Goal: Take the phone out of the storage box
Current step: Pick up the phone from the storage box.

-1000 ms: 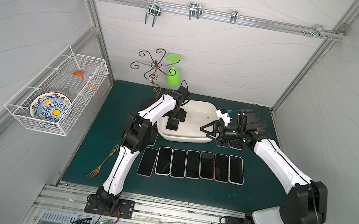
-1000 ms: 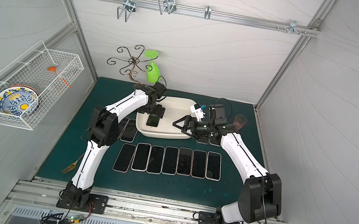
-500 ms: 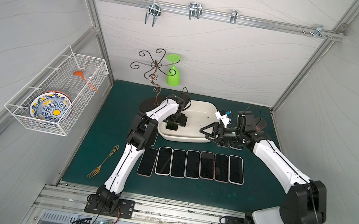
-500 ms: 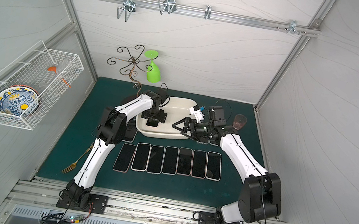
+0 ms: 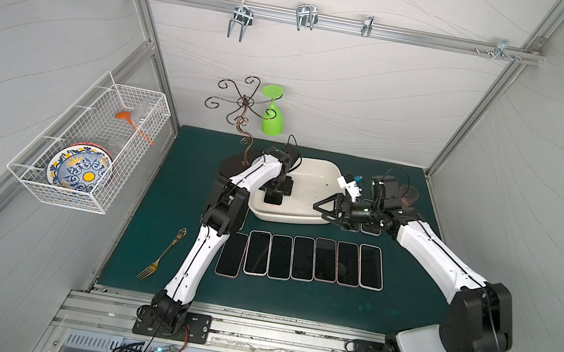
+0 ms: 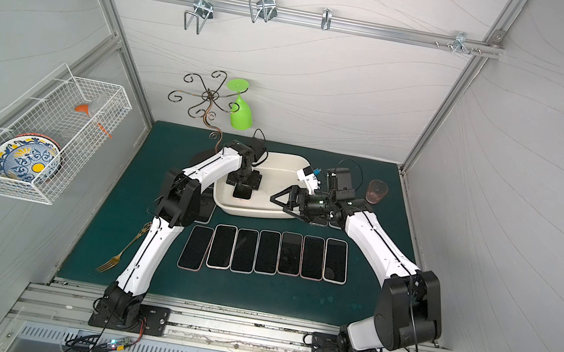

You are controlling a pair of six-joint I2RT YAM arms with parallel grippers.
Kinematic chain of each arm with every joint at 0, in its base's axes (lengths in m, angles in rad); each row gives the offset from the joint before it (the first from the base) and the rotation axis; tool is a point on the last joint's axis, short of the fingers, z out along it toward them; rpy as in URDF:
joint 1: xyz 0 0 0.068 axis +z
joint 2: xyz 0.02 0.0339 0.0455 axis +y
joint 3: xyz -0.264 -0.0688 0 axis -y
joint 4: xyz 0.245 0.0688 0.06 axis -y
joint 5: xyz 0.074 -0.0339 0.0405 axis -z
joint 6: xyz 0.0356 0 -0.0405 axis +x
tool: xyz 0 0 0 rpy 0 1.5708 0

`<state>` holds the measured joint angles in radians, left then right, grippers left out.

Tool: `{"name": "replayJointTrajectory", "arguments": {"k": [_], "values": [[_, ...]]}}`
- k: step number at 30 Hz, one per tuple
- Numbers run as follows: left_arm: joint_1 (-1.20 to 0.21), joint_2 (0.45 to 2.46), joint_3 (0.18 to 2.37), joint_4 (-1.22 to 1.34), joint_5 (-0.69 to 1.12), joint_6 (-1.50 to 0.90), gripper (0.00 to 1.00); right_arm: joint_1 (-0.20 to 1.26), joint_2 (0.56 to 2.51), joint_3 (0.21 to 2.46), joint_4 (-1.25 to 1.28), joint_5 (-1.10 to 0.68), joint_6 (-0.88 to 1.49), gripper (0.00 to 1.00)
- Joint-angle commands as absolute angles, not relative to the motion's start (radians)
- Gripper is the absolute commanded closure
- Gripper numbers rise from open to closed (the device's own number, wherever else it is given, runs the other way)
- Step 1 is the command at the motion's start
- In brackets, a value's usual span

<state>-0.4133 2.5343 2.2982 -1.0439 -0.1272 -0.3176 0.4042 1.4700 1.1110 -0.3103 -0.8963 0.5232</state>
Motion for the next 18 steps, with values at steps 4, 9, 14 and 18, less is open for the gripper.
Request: {"name": "replayJointTrajectory", "arguments": {"k": [4,9,14,18], "values": [[-0.41,2.404,2.357,-1.057,-0.1,-0.302,0.59,0.405,1.525,1.095,-0.214,-0.912,0.538,0.02],[-0.41,2.259,2.329,-1.048,-0.05,-0.311,0.6,0.407,1.604,1.118,-0.093,-0.912,0.605,0.01],[-0.411,2.197,2.307,-1.061,-0.012,-0.319,0.62,0.427,1.685,1.202,-0.064,-0.9,0.615,0.01],[-0.417,2.153,2.27,-1.064,0.041,-0.343,0.63,0.457,1.759,1.285,-0.076,-0.882,0.577,0.01]]}}
